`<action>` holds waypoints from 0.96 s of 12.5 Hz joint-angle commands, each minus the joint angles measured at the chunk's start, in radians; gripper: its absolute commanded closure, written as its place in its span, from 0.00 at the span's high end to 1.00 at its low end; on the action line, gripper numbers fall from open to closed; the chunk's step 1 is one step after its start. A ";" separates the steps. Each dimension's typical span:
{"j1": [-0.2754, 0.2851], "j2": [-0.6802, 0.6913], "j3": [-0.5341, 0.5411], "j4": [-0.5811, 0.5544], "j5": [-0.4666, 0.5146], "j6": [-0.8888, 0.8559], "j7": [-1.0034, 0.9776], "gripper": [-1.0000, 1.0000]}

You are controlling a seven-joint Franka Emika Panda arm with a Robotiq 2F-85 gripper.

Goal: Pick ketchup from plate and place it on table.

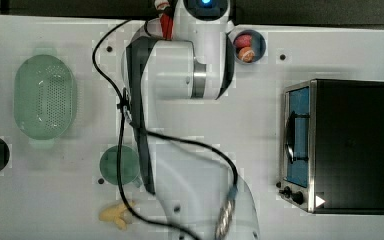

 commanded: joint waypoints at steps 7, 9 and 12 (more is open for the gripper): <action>-0.063 -0.359 -0.037 -0.331 0.003 -0.090 0.179 0.63; -0.063 -0.404 -0.041 -0.452 0.003 0.002 0.186 0.63; -0.063 -0.416 -0.043 -0.610 0.003 0.165 0.186 0.63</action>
